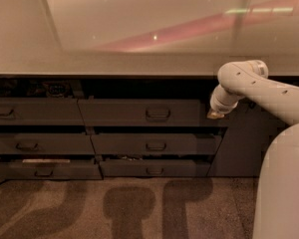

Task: Open top drawer

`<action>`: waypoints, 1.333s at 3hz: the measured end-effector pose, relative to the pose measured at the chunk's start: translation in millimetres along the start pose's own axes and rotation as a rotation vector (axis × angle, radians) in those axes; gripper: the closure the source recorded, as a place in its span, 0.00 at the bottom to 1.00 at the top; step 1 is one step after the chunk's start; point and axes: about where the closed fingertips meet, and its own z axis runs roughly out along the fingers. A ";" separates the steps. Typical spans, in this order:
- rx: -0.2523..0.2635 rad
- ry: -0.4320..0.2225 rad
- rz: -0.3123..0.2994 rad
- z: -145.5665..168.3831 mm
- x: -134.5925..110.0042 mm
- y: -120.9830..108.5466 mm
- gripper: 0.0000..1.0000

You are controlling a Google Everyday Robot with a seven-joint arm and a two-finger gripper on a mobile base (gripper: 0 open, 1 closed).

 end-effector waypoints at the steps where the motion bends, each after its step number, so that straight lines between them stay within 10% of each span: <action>1: 0.000 0.000 0.000 0.0 0.0 0.0 1.00; 4: 0.000 0.000 0.000 -11.3 -1.4 -3.7 1.00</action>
Offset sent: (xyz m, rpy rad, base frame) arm 0.0000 0.0000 0.0000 0.0000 0.0000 0.0000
